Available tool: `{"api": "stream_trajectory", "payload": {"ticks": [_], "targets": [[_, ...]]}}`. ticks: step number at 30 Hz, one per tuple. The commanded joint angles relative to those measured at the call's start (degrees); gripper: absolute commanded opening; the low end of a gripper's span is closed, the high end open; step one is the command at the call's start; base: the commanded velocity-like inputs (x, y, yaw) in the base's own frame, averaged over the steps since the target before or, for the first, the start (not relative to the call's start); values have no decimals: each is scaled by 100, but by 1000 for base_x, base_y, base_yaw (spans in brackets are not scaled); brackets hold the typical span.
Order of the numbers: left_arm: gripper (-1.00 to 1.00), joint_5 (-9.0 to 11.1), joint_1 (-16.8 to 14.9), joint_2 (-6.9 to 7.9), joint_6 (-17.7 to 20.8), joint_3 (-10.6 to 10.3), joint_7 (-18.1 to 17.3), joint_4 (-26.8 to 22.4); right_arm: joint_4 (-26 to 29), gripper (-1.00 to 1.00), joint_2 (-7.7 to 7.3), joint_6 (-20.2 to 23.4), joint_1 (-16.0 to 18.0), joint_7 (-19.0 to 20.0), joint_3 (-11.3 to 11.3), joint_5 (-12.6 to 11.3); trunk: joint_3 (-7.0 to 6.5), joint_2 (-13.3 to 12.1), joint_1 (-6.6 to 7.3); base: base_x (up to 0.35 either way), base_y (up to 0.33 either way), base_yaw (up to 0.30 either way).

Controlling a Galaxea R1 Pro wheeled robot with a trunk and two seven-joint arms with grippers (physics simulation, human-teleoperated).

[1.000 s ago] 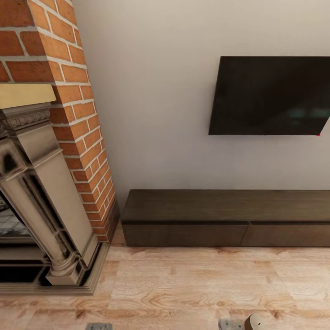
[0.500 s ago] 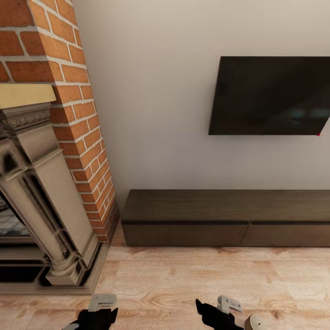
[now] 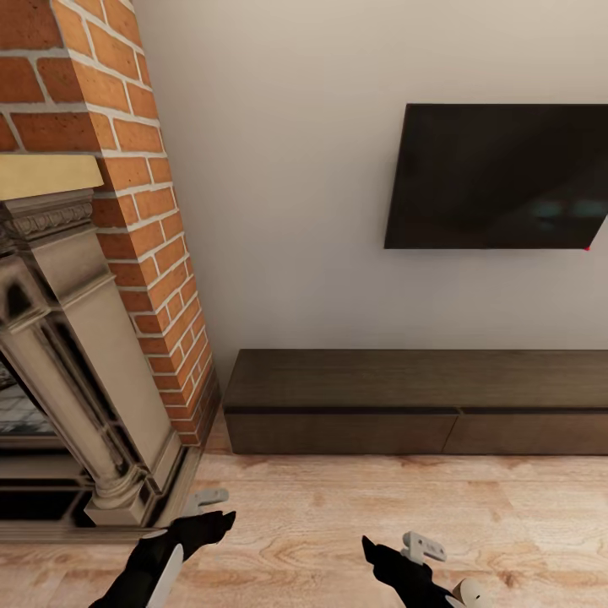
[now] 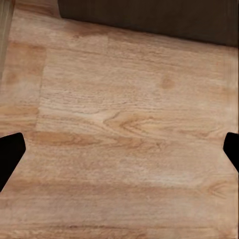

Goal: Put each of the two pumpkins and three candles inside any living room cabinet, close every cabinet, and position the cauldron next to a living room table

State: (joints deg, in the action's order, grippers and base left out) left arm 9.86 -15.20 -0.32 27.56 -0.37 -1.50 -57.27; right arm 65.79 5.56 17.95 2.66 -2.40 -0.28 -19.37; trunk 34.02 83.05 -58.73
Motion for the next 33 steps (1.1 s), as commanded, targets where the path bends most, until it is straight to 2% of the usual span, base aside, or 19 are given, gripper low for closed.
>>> {"api": "stream_trajectory", "payload": {"ticks": [1, 3, 7, 10, 11, 17, 23, 33], "targets": [[100, 86, -21, 1, -14, 1, -44, 32, -4, 100, 1, 21, 3, -25, -9, -60, 6, 3, 0, 0, 0, 0], [100, 237, -56, 12, -127, 13, -163, 70, -141, 100, -3, -1, 5, -21, -35, -71, 6, 3, 0, 0, 0, 0], [100, 283, -64, 22, -161, 31, -201, 72, -312, 100, -14, -101, 8, -12, -60, -78, 6, 3, 0, 0, 0, 0], [100, 302, -63, 33, -198, 40, -227, 33, -451, 100, -27, -237, 12, 12, -246, -85, 6, 3, 0, 0, 0, 0], [100, 307, -62, 36, -214, 40, -240, -27, -500, 100, -34, -273, 13, 25, -372, -85, 6, 3, 0, 0, 0, 0], [100, 314, -62, 40, -237, 37, -318, -182, -618, 100, -55, -333, 15, 50, -587, -85, 6, 3, 0, 0, 0, 0], [100, 315, -62, 47, -241, 37, -344, -208, -654, 100, -55, -343, 15, 55, -623, -85, 6, 3, 0, 0, 0, 0], [100, 315, -62, 50, -247, 31, -350, -218, -670, 100, -55, -345, 15, 56, -617, -85, 185, 404, -219, 0, 0, 0]]}}
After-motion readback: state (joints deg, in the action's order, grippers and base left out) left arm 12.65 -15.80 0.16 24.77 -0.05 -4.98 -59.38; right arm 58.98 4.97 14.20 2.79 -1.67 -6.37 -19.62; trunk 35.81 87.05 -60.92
